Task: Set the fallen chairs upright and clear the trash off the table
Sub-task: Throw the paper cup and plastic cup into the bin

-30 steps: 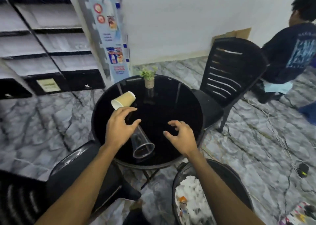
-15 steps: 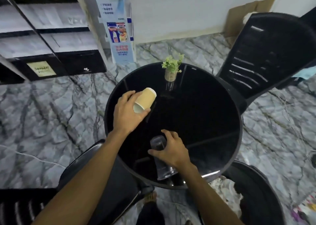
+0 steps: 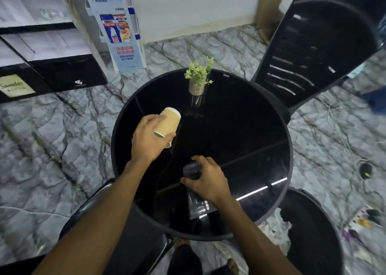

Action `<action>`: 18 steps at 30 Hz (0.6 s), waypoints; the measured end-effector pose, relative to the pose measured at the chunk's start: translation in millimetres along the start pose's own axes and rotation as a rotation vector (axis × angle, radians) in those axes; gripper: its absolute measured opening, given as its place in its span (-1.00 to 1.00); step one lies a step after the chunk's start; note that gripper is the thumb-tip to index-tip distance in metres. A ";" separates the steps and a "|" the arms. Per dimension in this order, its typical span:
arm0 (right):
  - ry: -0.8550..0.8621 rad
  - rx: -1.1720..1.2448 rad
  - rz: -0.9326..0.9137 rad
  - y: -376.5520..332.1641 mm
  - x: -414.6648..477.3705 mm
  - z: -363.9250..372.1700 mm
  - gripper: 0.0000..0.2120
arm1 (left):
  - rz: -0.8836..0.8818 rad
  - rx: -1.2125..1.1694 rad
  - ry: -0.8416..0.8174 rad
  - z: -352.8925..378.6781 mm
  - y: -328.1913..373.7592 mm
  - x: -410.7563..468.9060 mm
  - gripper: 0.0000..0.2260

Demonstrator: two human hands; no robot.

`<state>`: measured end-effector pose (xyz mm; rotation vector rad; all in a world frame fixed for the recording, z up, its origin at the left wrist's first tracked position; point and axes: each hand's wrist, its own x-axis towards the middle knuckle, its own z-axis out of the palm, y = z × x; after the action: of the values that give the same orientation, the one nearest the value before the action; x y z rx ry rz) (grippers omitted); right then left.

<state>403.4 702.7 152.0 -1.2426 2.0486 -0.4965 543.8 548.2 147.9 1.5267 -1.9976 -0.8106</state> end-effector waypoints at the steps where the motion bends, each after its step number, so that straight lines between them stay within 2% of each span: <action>1: 0.003 0.009 0.000 0.7 -0.3 -0.7 -0.33 | 0.003 -0.012 0.001 0.6 -0.8 -0.8 -0.48; 10: 0.103 0.029 0.008 20.7 -15.7 -37.9 -0.35 | 0.063 -0.056 -0.020 9.3 23.5 -18.7 -0.51; 18: 0.345 0.060 0.090 81.9 -65.9 -131.6 -0.39 | 0.241 -0.086 -0.098 58.5 120.9 -48.1 -0.51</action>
<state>278.5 796.1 215.7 -1.0818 2.3431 -0.7674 433.7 627.8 191.6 1.1903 -2.1370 -0.8728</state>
